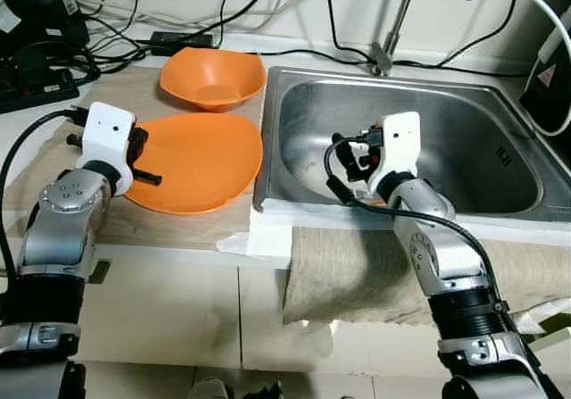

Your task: Kitchen organization

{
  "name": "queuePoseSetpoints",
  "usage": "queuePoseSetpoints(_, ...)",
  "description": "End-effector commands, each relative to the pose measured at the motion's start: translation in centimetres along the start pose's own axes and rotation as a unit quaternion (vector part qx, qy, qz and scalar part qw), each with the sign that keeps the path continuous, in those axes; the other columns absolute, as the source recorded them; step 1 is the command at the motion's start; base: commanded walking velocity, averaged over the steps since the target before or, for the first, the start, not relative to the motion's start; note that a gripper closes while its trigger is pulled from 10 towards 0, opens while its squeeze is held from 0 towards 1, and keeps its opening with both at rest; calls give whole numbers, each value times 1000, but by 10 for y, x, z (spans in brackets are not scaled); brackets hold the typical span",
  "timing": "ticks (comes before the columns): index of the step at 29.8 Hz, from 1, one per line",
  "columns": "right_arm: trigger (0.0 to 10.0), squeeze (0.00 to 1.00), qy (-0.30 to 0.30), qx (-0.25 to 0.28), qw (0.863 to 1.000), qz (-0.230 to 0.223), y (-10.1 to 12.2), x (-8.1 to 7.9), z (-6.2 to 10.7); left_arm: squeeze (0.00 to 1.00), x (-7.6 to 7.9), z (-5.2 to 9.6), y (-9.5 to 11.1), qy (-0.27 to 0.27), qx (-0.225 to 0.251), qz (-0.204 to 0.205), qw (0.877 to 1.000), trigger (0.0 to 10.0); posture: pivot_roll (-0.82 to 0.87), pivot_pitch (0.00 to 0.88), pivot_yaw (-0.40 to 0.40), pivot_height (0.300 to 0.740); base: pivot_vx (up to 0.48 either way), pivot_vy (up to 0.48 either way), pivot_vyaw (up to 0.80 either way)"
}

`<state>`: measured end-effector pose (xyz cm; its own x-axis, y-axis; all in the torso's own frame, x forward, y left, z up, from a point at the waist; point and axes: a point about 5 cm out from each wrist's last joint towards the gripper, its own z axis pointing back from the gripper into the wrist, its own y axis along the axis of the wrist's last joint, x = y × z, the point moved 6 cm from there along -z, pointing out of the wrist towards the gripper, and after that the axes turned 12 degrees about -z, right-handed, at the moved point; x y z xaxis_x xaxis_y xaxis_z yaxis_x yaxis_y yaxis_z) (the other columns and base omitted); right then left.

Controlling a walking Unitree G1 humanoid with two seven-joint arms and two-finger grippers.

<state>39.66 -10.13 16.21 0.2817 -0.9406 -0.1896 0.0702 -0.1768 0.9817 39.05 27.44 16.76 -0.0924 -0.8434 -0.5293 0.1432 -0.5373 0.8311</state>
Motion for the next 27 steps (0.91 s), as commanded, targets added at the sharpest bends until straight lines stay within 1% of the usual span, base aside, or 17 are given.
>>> queuePoseSetpoints(1, 10000, 0, 1, -5, 1000, 2, -2, 2, 1, 0, 3, 3, -19, -8, -36, 1, 999, 10000, 91, 0, -62, 732, 0, 0, 0)
queuePoseSetpoints(3, 10000, 0, 2, -7, 1000, 2, -3, 2, 1, 0, 4, 4, -22, -11, -40, -2, 999, 10000, 94, 0, -65, 732, 0, 0, 0)
queuePoseSetpoints(4, 10000, 0, 2, -8, 1000, 2, -3, 2, 0, 0, 6, 5, -24, -17, -45, -4, 999, 10000, 97, 0, -68, 732, 0, 0, 0)
queuePoseSetpoints(5, 10000, 0, 5, -10, 1000, 1, -4, 1, 0, 0, 13, 8, -28, -32, -53, -6, 998, 10000, 99, 0, -71, 732, 0, 0, 0)
queuePoseSetpoints(11, 10000, 0, 16, -15, 1000, -1, -5, -3, -1, 0, 26, 13, -37, -58, -71, 6, 996, 10000, 102, 0, -75, 732, 0, 0, 0)
queuePoseSetpoints(17, 10000, 0, 16, -16, 1000, 1, -3, -1, -1, 0, 33, 14, -36, -66, -68, 15, 995, 10000, 98, 0, -79, 732, 0, 0, 0)
queuePoseSetpoints(19, 10000, 0, 19, -21, 1000, -5, -4, -2, -2, 0, 36, 14, -36, -68, -67, 22, 995, 10000, 96, 0, -80, 732, 0, 0, 0)
queuePoseSetpoints(20, 10000, 0, 21, -27, 999, -28, -5, -3, -3, 0, 41, 15, -38, -73, -66, 31, 995, 10000, 95, 0, -82, 732, 0, 0, 0)
queuePoseSetpoints(22, 10000, 0, 22, -28, 999, -37, -5, -4, -4, 0, 44, 15, -38, -76, -66, 34, 994, 10000, 95, 0, -84, 732, 0, 0, 0)
queuePoseSetpoints(24, 10000, 0, 25, -26, 999, -33, -4, -4, -5, 0, 46, 16, -36, -75, -60, 33, 995, 10000, 95, 0, -84, 732, 0, 0, 0)
queuePoseSetpoints(25, 10000, 0, 27, -25, 999, -27, -3, -5, -5, 0, 49, 16, -31, -79, -50, 35, 995, 10000, 95, 0, -85, 732, 0, 0, 0)
queuePoseSetpoints(27, 10000, 0, 28, -26, 999, -22, -4, -5, -4, 0, 63, 16, -6, -102, -1, 50, 994, 10000, 95, 0, -85, 732, 0, 0, 0)
